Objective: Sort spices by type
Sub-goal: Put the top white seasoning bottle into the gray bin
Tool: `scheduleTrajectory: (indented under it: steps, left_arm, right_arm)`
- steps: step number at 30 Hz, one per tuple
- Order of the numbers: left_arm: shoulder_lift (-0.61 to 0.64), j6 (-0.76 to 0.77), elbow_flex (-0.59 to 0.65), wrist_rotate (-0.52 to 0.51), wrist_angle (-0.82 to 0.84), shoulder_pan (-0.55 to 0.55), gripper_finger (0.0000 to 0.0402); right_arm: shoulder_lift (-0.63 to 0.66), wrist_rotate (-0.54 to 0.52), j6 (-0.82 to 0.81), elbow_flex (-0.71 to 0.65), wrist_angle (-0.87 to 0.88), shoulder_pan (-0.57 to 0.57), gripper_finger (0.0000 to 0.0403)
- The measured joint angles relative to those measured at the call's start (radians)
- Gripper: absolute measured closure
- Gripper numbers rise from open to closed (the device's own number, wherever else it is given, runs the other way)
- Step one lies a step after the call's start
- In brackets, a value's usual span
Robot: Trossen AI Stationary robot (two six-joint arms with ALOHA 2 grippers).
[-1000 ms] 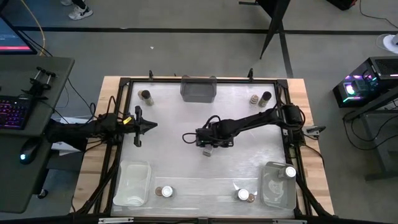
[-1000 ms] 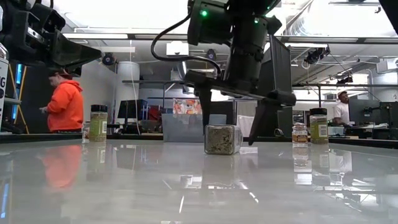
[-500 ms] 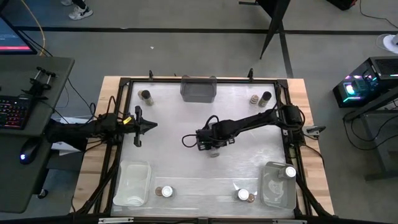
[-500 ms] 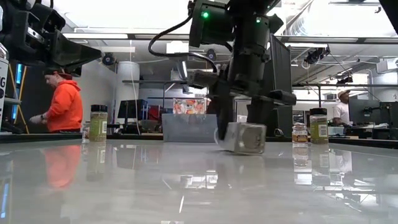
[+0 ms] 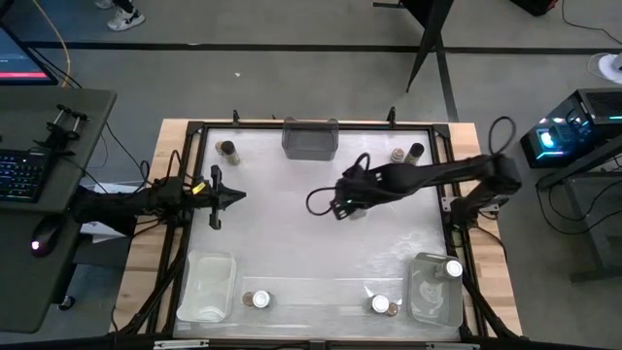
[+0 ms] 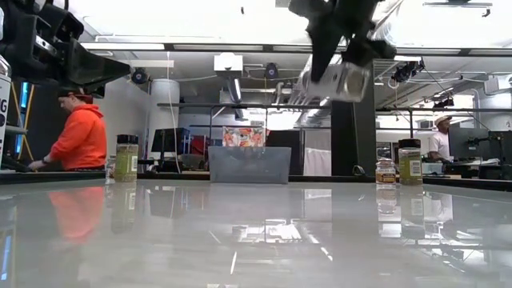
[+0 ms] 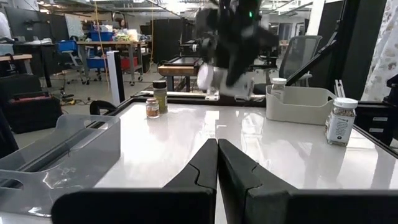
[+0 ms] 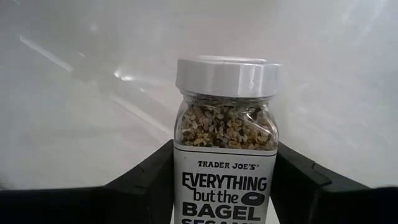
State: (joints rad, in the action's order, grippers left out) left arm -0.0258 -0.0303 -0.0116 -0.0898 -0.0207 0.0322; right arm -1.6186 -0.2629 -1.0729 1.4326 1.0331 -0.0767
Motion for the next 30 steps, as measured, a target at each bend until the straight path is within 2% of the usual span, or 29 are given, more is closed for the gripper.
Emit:
scheduleTrajectory:
  steps: [3,6,8,11,13,15,17,20,24,30]
  left_arm:
    - [0.0,-0.015,0.0,0.012,-0.052,-0.002,0.0402]
    - [0.0,0.187,0.0,0.067,-0.204,-0.01,0.0402]
    - [0.0,0.335,0.0,0.065,-0.334,-0.013,0.0402]
    - [-0.001,0.468,0.0,0.005,-0.507,-0.013,0.0402]
    - [-0.023,0.527,-0.023,-0.08,-0.54,-0.008,0.0402]
    - [-0.081,0.594,-0.084,-0.072,-0.445,0.001,0.0401]
    - [-0.179,0.601,-0.18,0.017,-0.289,0.002,0.0395]
    - [-0.376,0.525,-0.339,0.116,-0.049,0.002,0.0368]
    - [-0.637,0.347,-0.547,0.2,0.096,0.002,0.0304]
    - [-0.927,0.189,-0.791,0.218,0.181,0.003,0.0189]
  right_arm:
    - [0.054,-0.026,0.001,0.0,-0.004,0.0,0.0209]
    - [0.077,-0.026,0.003,0.0,-0.007,0.0,0.0209]
    - [0.078,-0.023,0.021,0.0,-0.022,0.0,0.0209]
    - [0.075,-0.006,0.07,0.0,-0.071,-0.004,0.0209]
    - [0.07,0.023,0.137,0.0,-0.16,-0.004,0.0209]
    - [0.059,0.065,0.216,-0.006,-0.271,-0.003,0.0209]
    - [0.046,0.108,0.288,-0.007,-0.366,0.01,0.0209]
    - [0.027,0.178,0.354,-0.007,-0.474,0.04,0.0209]
    - [0.012,0.258,0.435,-0.007,-0.514,0.075,0.0209]
    - [0.007,0.308,0.589,-0.007,-0.521,0.07,0.0209]
